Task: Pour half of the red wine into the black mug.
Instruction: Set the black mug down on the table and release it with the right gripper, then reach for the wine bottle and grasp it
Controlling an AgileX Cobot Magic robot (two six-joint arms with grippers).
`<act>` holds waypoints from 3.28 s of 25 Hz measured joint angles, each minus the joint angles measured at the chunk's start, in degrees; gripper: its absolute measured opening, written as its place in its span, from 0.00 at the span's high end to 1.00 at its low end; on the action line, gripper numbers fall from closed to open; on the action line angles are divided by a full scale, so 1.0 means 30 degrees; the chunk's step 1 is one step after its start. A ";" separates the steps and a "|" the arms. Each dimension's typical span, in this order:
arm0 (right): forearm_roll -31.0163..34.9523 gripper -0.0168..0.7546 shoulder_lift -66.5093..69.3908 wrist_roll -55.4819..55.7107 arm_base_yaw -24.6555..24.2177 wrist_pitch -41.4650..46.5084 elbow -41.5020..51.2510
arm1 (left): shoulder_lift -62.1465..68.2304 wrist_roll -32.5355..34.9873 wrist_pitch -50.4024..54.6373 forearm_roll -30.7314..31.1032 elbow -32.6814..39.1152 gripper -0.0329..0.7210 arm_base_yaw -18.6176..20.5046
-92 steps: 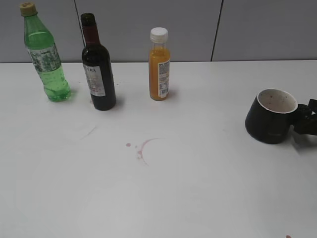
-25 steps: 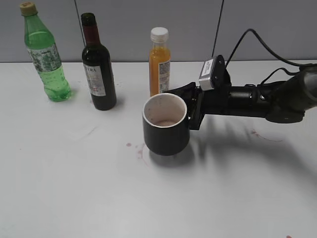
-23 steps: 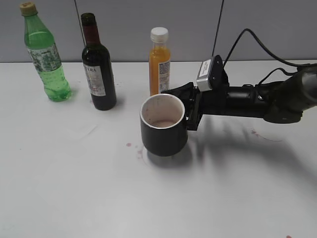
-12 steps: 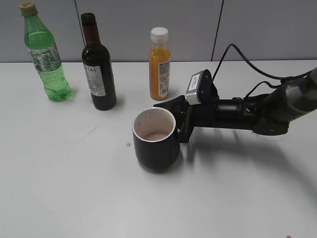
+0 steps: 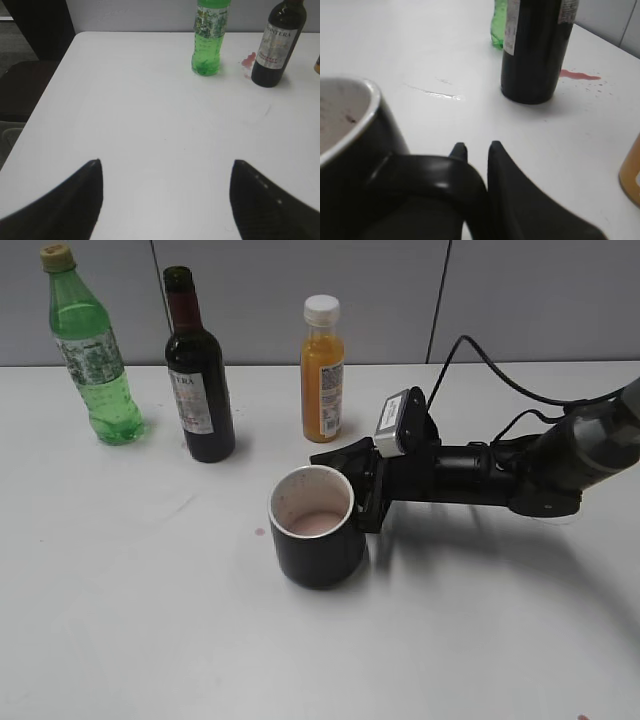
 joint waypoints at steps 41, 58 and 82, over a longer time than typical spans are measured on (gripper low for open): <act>1.0849 0.17 -0.2523 -0.0406 -0.5647 0.6554 -0.0149 | 0.0000 0.0000 0.0000 0.0000 0.0000 0.17 0.0000; 2.1167 0.21 -0.2889 -0.5863 -0.5818 3.5525 -1.0118 | 0.0000 0.0000 0.0000 0.0000 0.0000 0.17 0.0000; 2.4689 0.21 -1.1409 -0.8026 -0.5739 4.5033 -0.7692 | 0.0000 0.0000 0.0000 0.0000 0.0000 0.17 0.0000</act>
